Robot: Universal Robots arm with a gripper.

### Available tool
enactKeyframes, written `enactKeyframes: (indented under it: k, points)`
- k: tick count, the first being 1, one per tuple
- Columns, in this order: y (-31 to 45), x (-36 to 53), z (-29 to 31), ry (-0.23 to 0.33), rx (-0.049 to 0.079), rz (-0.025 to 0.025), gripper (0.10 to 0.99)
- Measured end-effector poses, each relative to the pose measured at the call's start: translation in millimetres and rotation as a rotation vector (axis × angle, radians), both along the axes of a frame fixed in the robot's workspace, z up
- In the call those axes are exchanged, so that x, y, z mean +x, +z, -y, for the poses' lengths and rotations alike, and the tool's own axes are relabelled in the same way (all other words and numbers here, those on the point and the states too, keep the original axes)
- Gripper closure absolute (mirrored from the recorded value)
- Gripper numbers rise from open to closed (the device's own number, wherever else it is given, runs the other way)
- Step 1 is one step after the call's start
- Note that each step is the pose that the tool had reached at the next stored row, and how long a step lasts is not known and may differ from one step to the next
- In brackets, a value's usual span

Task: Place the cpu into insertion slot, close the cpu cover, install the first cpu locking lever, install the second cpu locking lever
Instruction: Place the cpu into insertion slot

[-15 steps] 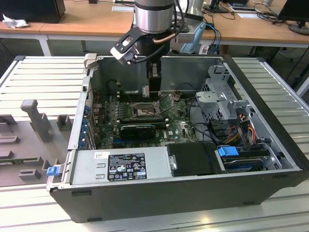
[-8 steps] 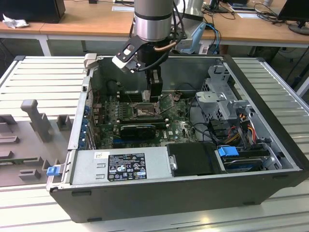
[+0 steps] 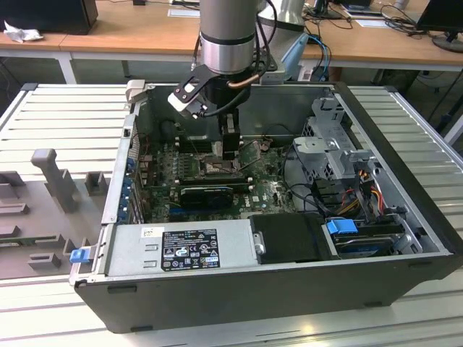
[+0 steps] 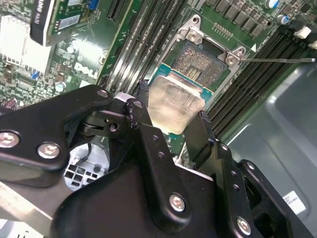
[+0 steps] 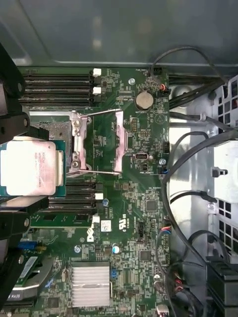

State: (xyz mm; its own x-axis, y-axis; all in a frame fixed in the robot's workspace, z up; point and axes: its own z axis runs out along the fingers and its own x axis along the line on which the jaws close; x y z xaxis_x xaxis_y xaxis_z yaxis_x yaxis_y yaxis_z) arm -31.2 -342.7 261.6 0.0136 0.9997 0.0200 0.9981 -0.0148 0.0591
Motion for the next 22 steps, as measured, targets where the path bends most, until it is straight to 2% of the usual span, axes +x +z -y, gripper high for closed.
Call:
enactKeyframes:
  k: [2,22]
  points:
    - [-4.5,0.0,-0.5,0.0,0.002,0.0,0.557]
    - [-13.4,0.0,-0.5,0.0,0.003,-0.0001,0.557]
